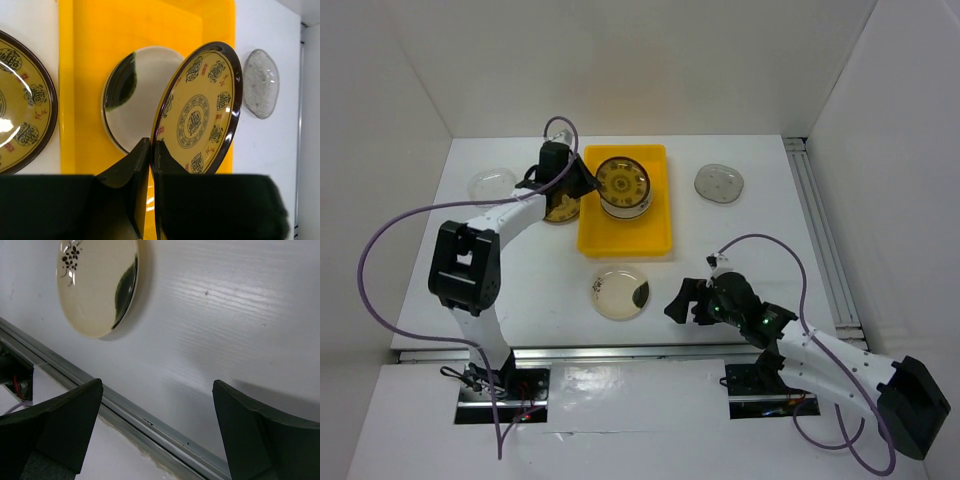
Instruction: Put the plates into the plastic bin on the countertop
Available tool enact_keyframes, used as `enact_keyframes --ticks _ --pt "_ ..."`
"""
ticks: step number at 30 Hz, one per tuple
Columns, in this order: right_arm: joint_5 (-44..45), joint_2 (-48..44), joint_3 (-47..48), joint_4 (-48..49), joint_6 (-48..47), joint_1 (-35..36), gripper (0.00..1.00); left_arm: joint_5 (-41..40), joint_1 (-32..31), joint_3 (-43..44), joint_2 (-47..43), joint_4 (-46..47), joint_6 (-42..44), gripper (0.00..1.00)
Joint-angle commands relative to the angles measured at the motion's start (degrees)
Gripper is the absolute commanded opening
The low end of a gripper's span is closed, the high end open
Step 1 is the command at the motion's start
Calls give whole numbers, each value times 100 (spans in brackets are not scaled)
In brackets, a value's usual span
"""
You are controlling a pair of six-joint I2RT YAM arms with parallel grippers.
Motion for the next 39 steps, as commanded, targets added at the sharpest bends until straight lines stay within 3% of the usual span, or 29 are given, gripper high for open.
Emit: enact_keyframes --ticks 1,12,14,15,16,18,21,25,31,34,39 --pt "112 223 -146 1045 52 132 97 154 -4 337 378 338 157 0" --pt "111 1409 55 2181 -273 325 96 154 110 732 1134 312 42 0" --pt "191 1612 186 2260 -325 325 96 206 110 803 1195 259 103 5" --pt "269 1726 187 2356 -326 325 96 206 110 804 1196 259 104 10" --pt "270 1988 239 2436 -326 325 96 206 110 804 1196 259 104 24" --pt "331 2279 240 2778 -326 325 96 154 110 751 1144 206 104 39" --pt "278 2938 354 3260 -195 273 93 92 110 628 960 206 104 56" --pt "226 3589 617 3640 -63 272 88 22 110 514 696 259 104 100" --pt "419 4266 951 3554 122 272 76 -48 4 418 99 206 173 100" --pt "419 4583 1031 3500 253 272 65 -293 -128 478 -279 -127 288 100" --pt "525 4820 1084 3369 430 272 34 -461 -242 478 -886 -620 288 100"
